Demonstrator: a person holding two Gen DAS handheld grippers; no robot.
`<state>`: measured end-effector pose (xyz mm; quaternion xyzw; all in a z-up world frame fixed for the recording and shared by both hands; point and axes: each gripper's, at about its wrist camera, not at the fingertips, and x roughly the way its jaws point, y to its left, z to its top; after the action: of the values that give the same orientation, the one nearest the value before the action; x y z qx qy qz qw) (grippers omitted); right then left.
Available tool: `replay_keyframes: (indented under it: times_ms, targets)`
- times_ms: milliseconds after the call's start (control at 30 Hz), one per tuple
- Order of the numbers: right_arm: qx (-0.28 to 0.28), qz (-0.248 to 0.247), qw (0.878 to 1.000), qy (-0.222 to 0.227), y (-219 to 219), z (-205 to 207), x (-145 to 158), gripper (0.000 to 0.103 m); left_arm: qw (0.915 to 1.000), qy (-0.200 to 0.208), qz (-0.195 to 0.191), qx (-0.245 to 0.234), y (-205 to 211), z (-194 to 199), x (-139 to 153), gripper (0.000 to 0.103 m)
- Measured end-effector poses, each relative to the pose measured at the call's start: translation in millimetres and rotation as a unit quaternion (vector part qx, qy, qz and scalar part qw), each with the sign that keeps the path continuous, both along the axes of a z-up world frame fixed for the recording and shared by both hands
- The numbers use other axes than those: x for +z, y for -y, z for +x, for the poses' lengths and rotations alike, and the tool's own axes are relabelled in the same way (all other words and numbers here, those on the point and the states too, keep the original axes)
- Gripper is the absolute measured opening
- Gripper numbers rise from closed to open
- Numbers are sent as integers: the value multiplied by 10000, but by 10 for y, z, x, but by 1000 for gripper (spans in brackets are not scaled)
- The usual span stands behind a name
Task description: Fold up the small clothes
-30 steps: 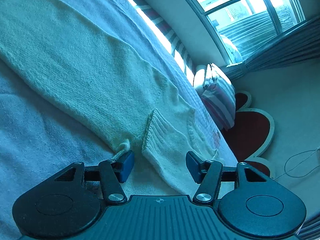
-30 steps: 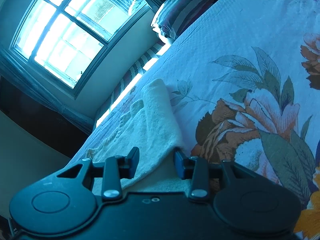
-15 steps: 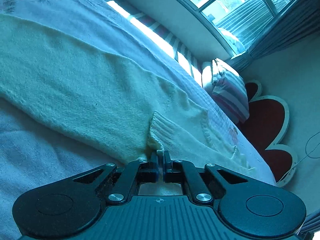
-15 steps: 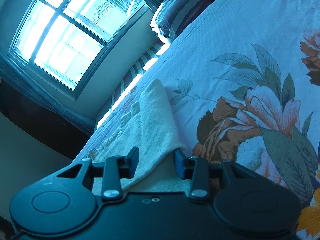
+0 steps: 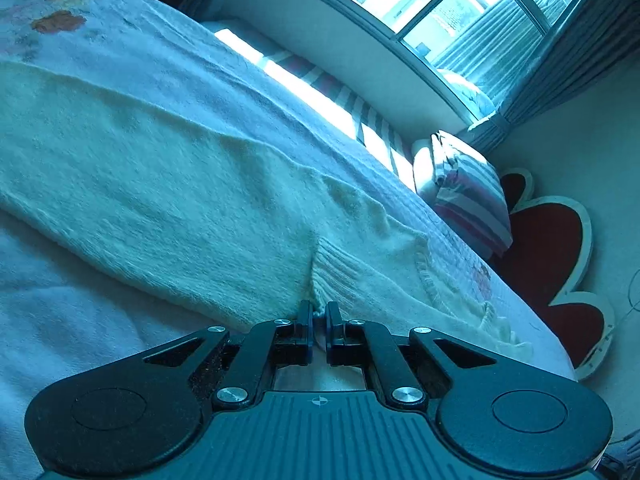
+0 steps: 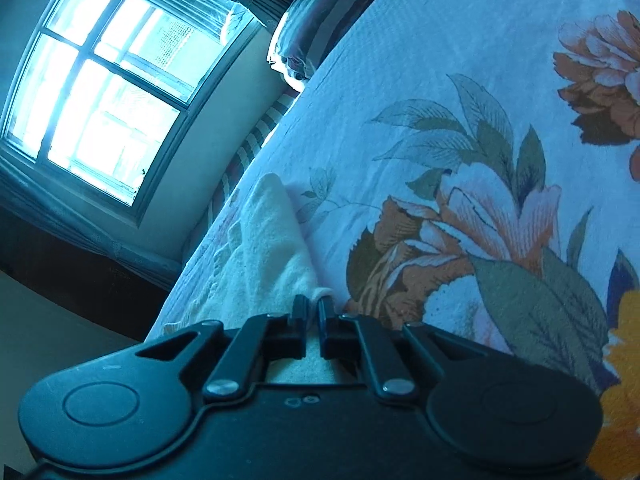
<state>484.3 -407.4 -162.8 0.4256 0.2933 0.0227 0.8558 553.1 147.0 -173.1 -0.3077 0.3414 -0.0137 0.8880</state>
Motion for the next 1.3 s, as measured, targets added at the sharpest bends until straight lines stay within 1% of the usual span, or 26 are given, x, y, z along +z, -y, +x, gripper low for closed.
replay_keyframes:
  times_ms: [33,100,167,233,300,367,400,433,467,500,533,567,600,700,800,833,867,900,1000,1067,1100,1167,1200,1233,1267,1300]
  targets:
    - [25,-251,9997,75,-7,-32,66,24,9998,54,167,98,-24,-37,60,4]
    - [162,-727,9967,310,-24,-38,213,25,9983,261,463,226,-80,-87,190,3]
    - [355,-1237,9907,448,-82,83,338,25,9972,345,659,29,-34,10,275,3]
    - [670,-1790,9798,587,-207,308,430,24,9955,381,828,-271,91,162,320,4]
    - [1069,-2372,9629,712,-373,546,470,23,9931,339,993,-530,232,304,298,4]
    - [1443,-2778,9476,633,-521,782,437,21,9894,221,1228,-745,337,429,247,4]
    - [1516,-2908,9432,541,-557,878,408,19,9875,178,1361,-769,359,465,211,3]
    - [1472,-3083,9390,406,-574,973,370,14,9864,163,1433,-794,358,489,170,3]
    - [1411,-3194,9366,272,-561,1049,332,11,9869,222,1399,-771,326,478,160,3]
    - [1321,-3206,9376,241,-533,1084,296,8,9880,198,1328,-762,292,473,182,3]
    - [1194,-3230,9387,175,-502,1115,304,19,9885,208,1321,-703,267,445,237,3]
    - [1122,-3217,9401,142,-456,1135,331,22,9879,293,1399,-604,241,394,273,3]
    - [1101,-3034,9461,265,-401,1142,367,22,9866,349,1502,-528,208,358,294,3]
    - [1018,-2429,9639,398,-203,1249,383,35,9871,192,1517,-476,123,360,246,3]
    - [1064,-2210,9689,322,-143,1417,315,35,9869,165,1519,-521,98,377,186,3]
    - [1148,-1996,9727,304,-121,1475,282,26,9876,147,1480,-505,84,381,183,3]
    - [1236,-1831,9748,315,-108,1513,257,13,9887,125,1421,-463,72,396,170,4]
    - [1373,-1757,9743,318,-108,1542,245,7,9893,116,1387,-431,60,395,166,4]
    - [1152,-2057,9710,391,-100,1511,312,6,9876,157,1499,-442,118,401,153,4]
    - [1188,-2367,9642,155,-158,1563,220,7,9859,184,1594,-467,159,408,157,4]
    - [1200,-2485,9610,202,-189,1563,214,7,9858,178,1600,-484,159,411,162,4]
    - [1152,-2572,9593,172,-215,1542,302,15,9865,142,1570,-444,148,390,258,4]
    - [1029,-2597,9599,254,-216,1470,377,20,9866,257,1560,-395,146,348,310,4]
    - [986,-2601,9595,437,-216,1366,452,20,9864,382,1559,-355,162,311,355,4]
    - [1023,-2628,9575,612,-231,1252,510,20,9862,363,1567,-391,182,308,353,4]
    - [1068,-2730,9536,681,-263,1156,536,19,9857,207,1599,-482,210,338,302,4]
